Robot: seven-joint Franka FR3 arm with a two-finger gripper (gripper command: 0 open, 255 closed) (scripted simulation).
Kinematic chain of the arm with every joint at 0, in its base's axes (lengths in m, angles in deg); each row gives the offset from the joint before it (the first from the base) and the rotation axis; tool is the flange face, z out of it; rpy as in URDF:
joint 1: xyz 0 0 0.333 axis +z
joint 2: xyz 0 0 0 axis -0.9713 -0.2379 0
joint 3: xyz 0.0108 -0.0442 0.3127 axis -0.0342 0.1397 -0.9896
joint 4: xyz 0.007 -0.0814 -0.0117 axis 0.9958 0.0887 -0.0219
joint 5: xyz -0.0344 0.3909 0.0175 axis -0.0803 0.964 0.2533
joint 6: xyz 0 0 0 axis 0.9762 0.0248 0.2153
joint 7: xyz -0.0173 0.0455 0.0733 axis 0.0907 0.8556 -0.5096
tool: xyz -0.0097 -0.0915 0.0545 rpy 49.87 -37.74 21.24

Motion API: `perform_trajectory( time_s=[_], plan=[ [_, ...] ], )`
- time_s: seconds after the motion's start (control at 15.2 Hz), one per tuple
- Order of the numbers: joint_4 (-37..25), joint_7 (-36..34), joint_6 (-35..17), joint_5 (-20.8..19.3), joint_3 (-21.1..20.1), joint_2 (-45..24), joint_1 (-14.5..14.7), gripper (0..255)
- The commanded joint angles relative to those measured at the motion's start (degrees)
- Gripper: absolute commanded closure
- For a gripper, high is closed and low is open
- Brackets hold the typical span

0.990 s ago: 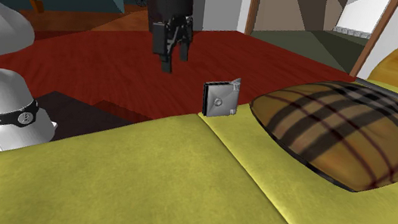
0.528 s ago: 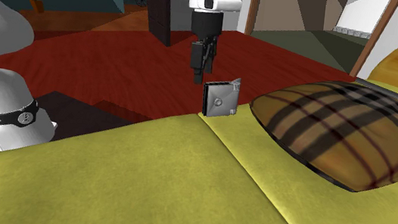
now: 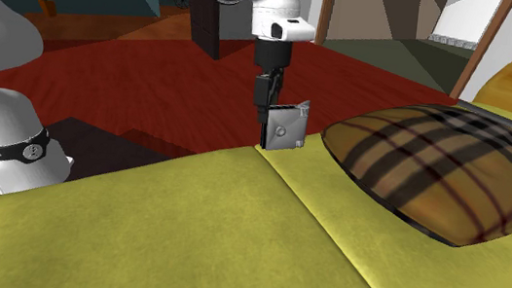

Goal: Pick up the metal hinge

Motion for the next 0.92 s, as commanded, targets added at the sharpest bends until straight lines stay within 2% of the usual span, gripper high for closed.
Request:
perform_trajectory(
  time_s=[0.0, 0.07, 0.13, 0.73, 0.86],
  plan=[
    [0.44, -0.35, -1.17, -0.46, 0.08, -0.77, 0.06, 0],
    [0.45, -0.35, -1.17, -0.45, 0.08, -0.77, 0.06, 0],
    [0.38, -0.35, -1.16, -0.47, 0.09, -0.83, 0.06, 255],
    [0.44, -0.35, -1.17, -0.46, 0.09, -0.77, 0.07, 255],
    [-0.27, 0.04, 0.21, 0.00, 0.00, -0.04, 0.00, 255]
  ],
)
